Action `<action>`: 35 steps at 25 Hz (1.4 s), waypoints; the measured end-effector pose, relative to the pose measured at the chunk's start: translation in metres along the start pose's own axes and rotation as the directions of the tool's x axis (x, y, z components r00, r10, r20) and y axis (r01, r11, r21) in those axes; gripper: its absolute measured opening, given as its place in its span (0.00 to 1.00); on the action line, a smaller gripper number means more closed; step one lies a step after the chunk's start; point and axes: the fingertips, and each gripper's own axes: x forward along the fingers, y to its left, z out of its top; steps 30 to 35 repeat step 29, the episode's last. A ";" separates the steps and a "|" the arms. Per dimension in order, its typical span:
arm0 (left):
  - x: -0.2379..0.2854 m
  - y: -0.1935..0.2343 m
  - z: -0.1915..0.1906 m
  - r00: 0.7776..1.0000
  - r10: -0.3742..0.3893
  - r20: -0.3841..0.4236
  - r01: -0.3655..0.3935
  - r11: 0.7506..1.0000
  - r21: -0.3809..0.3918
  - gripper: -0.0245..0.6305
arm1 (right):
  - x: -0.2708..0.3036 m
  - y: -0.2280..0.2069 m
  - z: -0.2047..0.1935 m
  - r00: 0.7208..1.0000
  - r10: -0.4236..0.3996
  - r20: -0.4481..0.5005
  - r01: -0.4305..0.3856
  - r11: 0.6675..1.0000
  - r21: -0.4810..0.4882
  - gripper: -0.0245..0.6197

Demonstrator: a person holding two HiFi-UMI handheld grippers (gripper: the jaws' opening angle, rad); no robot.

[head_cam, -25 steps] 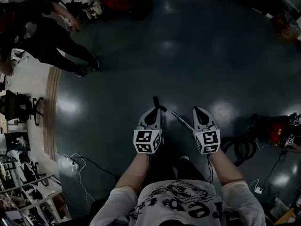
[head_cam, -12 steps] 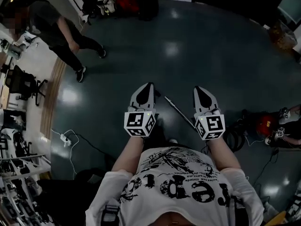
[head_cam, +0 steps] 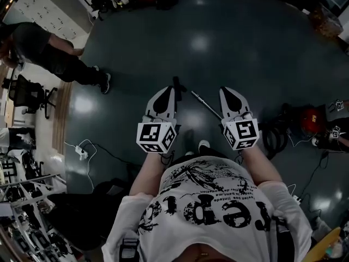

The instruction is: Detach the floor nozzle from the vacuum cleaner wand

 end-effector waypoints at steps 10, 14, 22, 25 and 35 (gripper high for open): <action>-0.048 -0.004 -0.003 0.998 -0.056 -0.034 0.058 0.997 0.057 0.04 | -0.022 0.051 -0.007 0.999 -0.023 -0.028 0.022 0.999 -0.030 0.04; -0.060 0.007 0.000 0.998 -0.057 0.002 0.057 0.998 0.008 0.04 | -0.024 0.056 -0.007 0.999 -0.028 -0.027 0.026 0.998 -0.054 0.04; -0.061 0.012 0.005 0.999 -0.049 -0.002 0.049 0.998 0.039 0.04 | -0.020 0.058 0.010 0.997 -0.082 0.007 0.082 0.996 -0.034 0.04; -0.059 0.015 0.003 0.999 -0.044 -0.007 0.045 0.998 0.040 0.04 | -0.018 0.061 0.010 0.997 -0.075 0.010 0.075 0.996 -0.044 0.04; -0.058 0.018 0.004 0.999 -0.044 0.008 0.044 0.999 0.030 0.04 | -0.015 0.065 0.007 0.998 -0.066 0.004 0.067 0.997 -0.050 0.04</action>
